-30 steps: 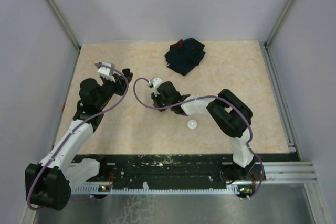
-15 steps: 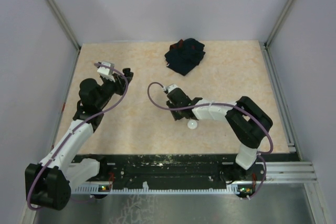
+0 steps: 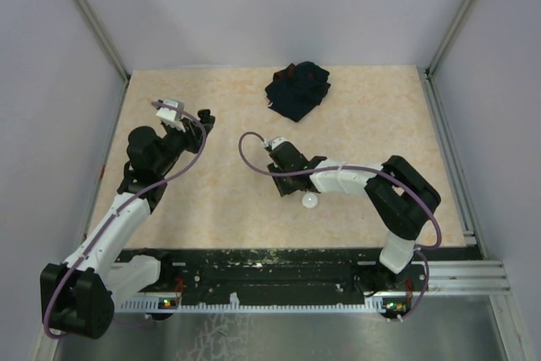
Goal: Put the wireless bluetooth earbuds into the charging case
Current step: Adjust the earbud at the center of the board.
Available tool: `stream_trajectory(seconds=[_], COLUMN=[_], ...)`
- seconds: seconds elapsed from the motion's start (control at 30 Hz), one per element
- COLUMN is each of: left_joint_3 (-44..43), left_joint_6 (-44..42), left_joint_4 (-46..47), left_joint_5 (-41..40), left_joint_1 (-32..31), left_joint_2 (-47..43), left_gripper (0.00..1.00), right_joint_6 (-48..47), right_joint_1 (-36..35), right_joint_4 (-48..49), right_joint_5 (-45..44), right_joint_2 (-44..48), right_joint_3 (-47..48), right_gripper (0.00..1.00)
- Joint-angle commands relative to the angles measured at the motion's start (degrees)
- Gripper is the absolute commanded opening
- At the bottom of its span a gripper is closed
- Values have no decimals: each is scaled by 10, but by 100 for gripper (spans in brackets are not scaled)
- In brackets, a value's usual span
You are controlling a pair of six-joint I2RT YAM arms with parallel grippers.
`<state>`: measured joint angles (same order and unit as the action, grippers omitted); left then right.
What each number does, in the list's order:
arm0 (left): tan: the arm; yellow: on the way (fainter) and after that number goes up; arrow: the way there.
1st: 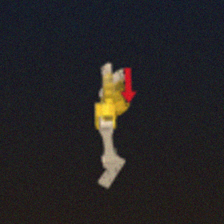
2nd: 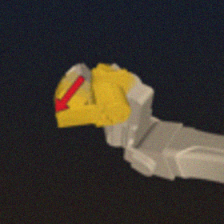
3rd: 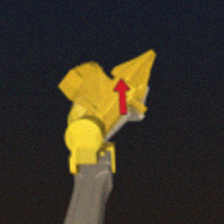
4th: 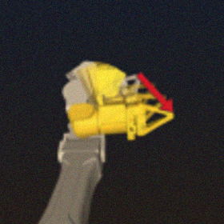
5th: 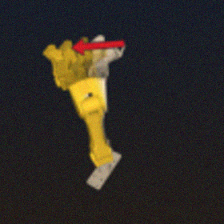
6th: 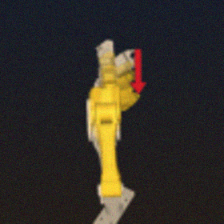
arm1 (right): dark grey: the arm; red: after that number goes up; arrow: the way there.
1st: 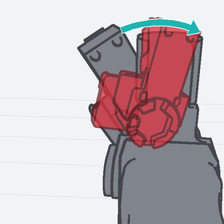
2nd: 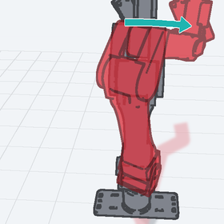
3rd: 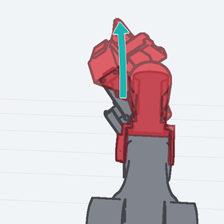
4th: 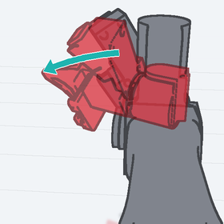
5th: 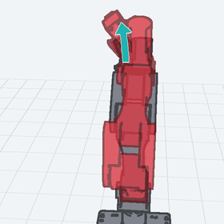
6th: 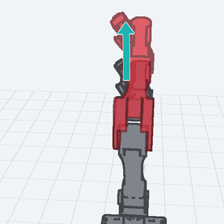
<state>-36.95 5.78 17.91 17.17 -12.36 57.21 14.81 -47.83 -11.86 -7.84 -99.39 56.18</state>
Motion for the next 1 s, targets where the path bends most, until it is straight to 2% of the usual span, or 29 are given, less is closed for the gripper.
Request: stream_trajectory(seconds=[0.0,0.23,0.63,0.97], left_joint_3=[-9,-9,-9,-9], left_joint_6=[6,7,7,9], left_joint_4=[19,20,21,22], left_joint_5=[7,8,10,14], left_joint_1=[4,4,5,6], left_joint_2=[-10,-10,-10,-10], left_gripper=[0,0,0,0], right_joint_6=[5,9,-5,-11], right_joint_1=[2,-2,-1,12], right_joint_4=[-23,-19,14,15], right_joint_5=[50,90,84,66], right_joint_2=[1,-6,-71,-134], right_joint_3=[28,47,115,210], right_gripper=[34,34,34,37])
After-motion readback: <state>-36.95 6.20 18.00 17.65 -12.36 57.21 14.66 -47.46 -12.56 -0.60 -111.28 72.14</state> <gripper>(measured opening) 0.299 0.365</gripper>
